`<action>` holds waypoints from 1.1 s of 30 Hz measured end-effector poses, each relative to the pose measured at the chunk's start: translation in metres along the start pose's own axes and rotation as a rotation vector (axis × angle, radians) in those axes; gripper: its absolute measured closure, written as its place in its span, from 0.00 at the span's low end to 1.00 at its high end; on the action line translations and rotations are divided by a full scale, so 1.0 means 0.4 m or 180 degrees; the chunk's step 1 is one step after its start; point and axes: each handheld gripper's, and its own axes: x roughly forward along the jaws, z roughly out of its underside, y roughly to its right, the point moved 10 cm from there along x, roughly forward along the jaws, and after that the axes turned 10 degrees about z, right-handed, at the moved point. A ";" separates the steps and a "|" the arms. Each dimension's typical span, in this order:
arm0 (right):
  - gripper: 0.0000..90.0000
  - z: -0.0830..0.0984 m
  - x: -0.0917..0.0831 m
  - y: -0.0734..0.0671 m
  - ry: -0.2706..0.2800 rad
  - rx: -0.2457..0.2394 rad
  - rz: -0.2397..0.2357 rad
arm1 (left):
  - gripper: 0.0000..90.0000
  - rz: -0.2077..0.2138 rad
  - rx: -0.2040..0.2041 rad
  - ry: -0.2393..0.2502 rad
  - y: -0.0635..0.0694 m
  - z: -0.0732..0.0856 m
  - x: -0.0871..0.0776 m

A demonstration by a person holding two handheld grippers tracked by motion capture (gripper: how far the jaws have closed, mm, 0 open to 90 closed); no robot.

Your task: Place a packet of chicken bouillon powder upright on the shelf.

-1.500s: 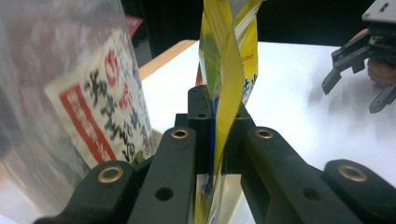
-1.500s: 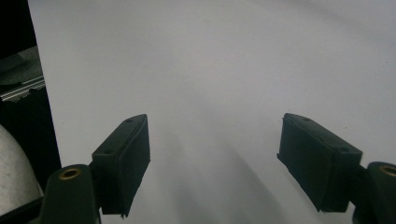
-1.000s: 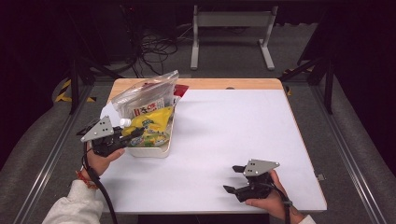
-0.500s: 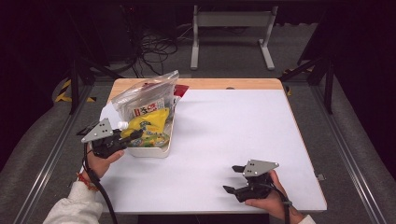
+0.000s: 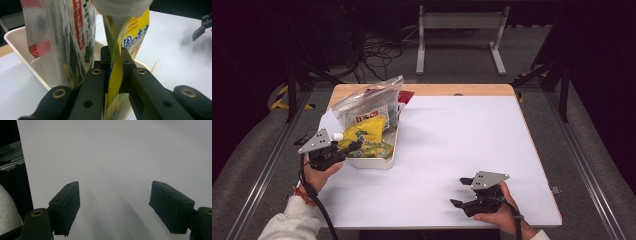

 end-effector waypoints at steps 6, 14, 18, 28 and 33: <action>0.27 0.000 0.000 0.000 0.0003 -0.0003 -0.0001 | 0.95 0.0006 -0.0034 0.0025 -0.001 0.006 0.000; 0.27 0.000 -0.001 0.000 0.0001 -0.0007 0.0000 | 0.95 -0.0006 -0.0047 0.0055 -0.002 0.007 0.000; 0.27 -0.001 -0.001 0.001 0.0005 -0.0013 0.0011 | 0.95 -0.0087 -0.0065 0.0072 -0.003 0.007 0.003; 0.27 -0.006 -0.008 0.006 0.0040 -0.0039 0.0064 | 0.91 -0.0206 -0.0133 0.0113 -0.002 0.009 0.006; 0.27 -0.007 -0.009 0.007 0.0049 -0.0058 0.0077 | 0.90 -0.0207 -0.0125 0.0134 0.005 0.003 0.004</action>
